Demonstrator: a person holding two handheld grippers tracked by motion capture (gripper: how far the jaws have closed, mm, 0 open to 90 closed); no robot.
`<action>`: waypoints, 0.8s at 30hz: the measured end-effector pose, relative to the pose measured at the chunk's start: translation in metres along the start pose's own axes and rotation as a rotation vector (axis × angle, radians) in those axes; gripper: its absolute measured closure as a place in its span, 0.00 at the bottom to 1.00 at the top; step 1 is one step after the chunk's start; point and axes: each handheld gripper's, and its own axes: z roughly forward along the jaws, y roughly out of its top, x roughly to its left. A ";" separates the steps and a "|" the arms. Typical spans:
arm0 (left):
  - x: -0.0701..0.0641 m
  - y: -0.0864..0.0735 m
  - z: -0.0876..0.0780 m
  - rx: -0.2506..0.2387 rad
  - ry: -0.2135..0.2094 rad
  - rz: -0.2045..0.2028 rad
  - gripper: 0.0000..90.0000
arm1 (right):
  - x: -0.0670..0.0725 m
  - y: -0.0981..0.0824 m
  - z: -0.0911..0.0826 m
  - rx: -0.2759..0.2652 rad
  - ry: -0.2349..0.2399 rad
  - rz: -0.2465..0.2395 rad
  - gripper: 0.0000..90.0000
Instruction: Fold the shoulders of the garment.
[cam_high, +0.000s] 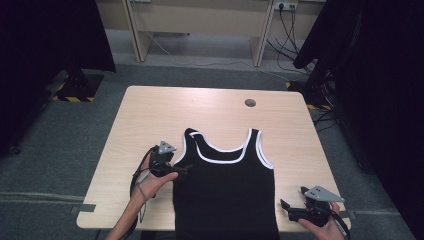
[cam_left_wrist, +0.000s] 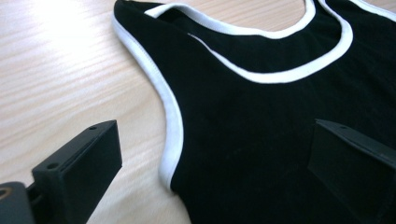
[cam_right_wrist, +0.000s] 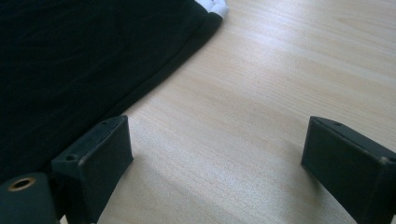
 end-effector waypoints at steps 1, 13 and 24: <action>0.000 0.002 0.001 0.002 -0.001 0.003 0.02 | 0.000 0.000 0.000 0.000 0.000 0.000 0.10; 0.005 0.020 0.017 0.004 -0.010 -0.030 0.03 | 0.000 0.000 0.000 -0.001 0.002 -0.001 0.10; 0.006 0.043 0.036 0.009 0.030 -0.025 0.03 | 0.000 0.000 0.000 -0.001 0.002 -0.002 0.10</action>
